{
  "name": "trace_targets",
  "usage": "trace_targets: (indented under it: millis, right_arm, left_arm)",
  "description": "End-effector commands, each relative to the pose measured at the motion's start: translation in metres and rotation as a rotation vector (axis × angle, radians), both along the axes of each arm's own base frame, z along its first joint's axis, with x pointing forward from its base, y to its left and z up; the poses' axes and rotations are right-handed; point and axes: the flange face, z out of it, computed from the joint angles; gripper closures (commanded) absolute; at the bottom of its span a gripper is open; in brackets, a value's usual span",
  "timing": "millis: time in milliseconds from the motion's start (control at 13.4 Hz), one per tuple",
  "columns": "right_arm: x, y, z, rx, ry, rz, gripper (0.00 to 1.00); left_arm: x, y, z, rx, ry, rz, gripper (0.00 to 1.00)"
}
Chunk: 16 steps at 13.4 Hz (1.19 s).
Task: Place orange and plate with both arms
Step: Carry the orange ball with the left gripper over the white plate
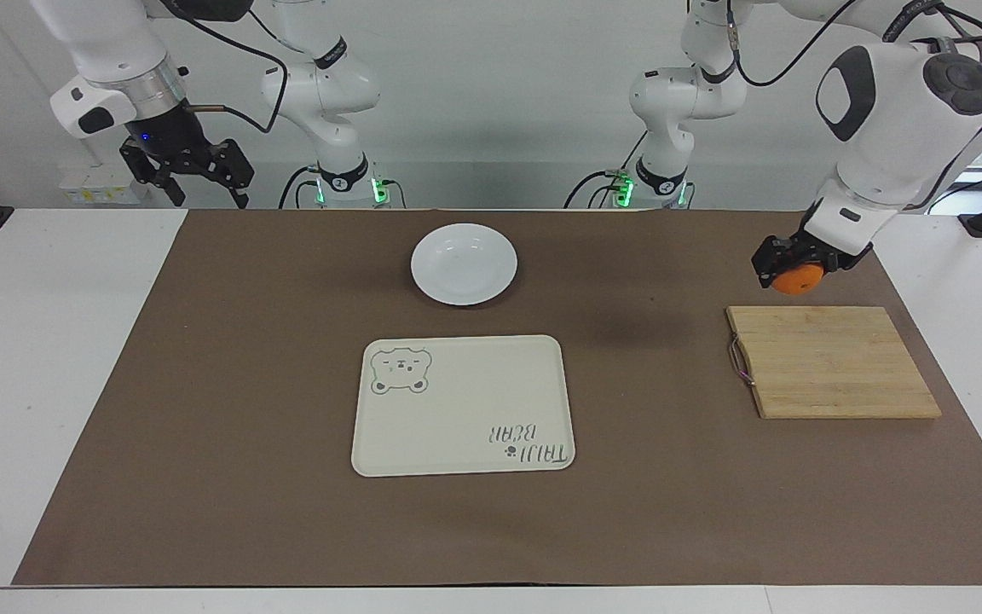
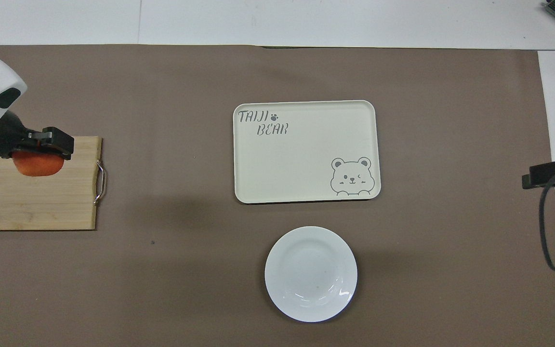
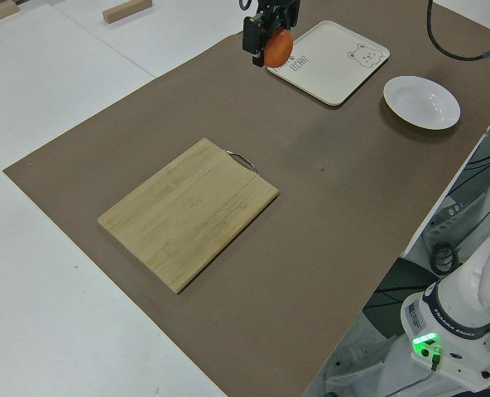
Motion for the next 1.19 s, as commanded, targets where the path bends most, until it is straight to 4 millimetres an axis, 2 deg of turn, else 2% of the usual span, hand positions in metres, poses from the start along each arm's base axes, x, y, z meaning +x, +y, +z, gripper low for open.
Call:
trace_targets:
  millis: [0, 149, 224, 373, 672, 896, 1120]
  right_arm:
    - [-0.004, -0.003, -0.002, 0.002, -0.011, -0.017, 0.00]
    - [-0.004, -0.002, -0.001, 0.004, -0.011, -0.016, 0.00]
    - [-0.004, -0.002, -0.002, 0.004, -0.009, -0.016, 0.00]
    - [-0.004, -0.002, -0.002, 0.004, -0.009, -0.014, 0.00]
    - [-0.004, -0.003, -0.002, 0.004, -0.009, -0.016, 0.00]
    - [-0.005, -0.002, -0.003, 0.005, -0.008, -0.014, 0.00]
    - [-0.005, -0.003, -0.003, 0.006, -0.008, -0.016, 0.00]
  left_arm:
    - [-0.014, -0.018, 0.006, 0.005, 0.037, -0.110, 1.00]
    - [-0.019, -0.043, 0.008, -0.028, 0.041, -0.224, 1.00]
    - [-0.025, -0.064, 0.011, -0.030, 0.043, -0.263, 1.00]
    - [-0.035, -0.101, 0.029, -0.034, 0.012, -0.327, 1.00]
    - [-0.055, -0.169, 0.033, -0.066, -0.021, -0.448, 1.00]
    - [-0.072, -0.212, 0.025, -0.076, -0.024, -0.528, 1.00]
    - [-0.103, -0.265, -0.004, -0.078, -0.031, -0.636, 1.00]
